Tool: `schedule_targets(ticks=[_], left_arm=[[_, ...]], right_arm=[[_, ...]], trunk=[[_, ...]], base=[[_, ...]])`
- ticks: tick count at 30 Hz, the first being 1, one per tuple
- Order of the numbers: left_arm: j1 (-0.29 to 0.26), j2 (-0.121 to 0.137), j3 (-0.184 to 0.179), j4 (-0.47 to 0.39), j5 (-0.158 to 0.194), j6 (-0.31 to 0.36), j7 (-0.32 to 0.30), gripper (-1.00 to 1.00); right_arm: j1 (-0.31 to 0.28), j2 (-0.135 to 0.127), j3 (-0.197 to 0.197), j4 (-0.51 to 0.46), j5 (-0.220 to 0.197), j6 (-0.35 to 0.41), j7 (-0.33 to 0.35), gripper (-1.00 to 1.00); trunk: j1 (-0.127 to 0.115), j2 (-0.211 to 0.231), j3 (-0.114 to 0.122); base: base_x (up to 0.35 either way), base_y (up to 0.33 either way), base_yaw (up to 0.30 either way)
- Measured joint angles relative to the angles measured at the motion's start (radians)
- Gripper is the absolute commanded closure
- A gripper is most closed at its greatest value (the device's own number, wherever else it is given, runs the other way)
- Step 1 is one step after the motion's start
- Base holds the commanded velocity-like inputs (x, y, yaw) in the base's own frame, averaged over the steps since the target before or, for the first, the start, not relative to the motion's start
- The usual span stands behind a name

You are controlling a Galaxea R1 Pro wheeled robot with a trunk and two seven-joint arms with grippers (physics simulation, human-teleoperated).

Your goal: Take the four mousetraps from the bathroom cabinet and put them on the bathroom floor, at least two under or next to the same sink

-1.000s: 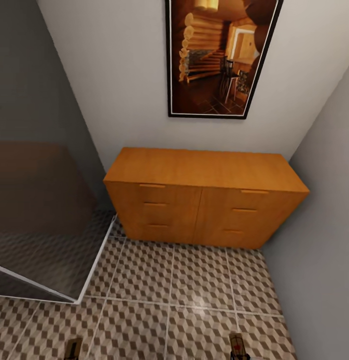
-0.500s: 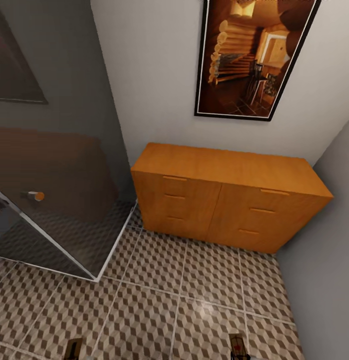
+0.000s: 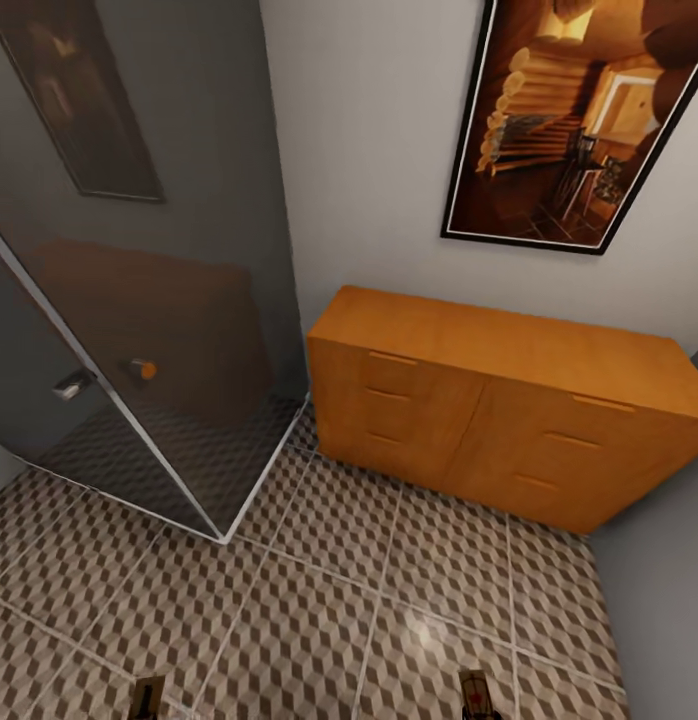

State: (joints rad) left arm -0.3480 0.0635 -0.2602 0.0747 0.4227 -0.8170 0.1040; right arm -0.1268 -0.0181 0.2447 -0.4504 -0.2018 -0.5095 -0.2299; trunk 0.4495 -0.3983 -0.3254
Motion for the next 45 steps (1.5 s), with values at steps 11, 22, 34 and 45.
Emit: schedule_targets(ticks=[11,22,34,45], left_arm=[[0.000,0.000,0.000,0.000,0.000,0.000,0.000,1.00],[0.000,0.000,0.000,0.000,0.000,0.000,0.000,1.00],[0.000,0.000,0.000,0.000,0.000,0.000,0.000,1.00],[0.000,0.000,0.000,0.000,0.000,0.000,0.000,1.00]], right_arm=[[0.000,0.001,-0.002,0.004,0.000,0.000,0.000,1.00],[0.000,0.001,-0.001,0.004,0.000,0.000,0.000,1.00],[0.000,0.000,0.000,0.004,0.000,0.000,0.000,1.00],[0.000,0.001,0.000,0.004,0.000,0.000,0.000,1.00]], trunk=[[0.000,0.000,0.006],[0.000,0.000,0.012],[0.000,0.000,0.019],[0.000,0.000,0.025]], base=[[0.000,0.000,0.273],[0.000,0.000,0.275],[0.000,0.000,0.276],[0.000,0.000,0.277]])
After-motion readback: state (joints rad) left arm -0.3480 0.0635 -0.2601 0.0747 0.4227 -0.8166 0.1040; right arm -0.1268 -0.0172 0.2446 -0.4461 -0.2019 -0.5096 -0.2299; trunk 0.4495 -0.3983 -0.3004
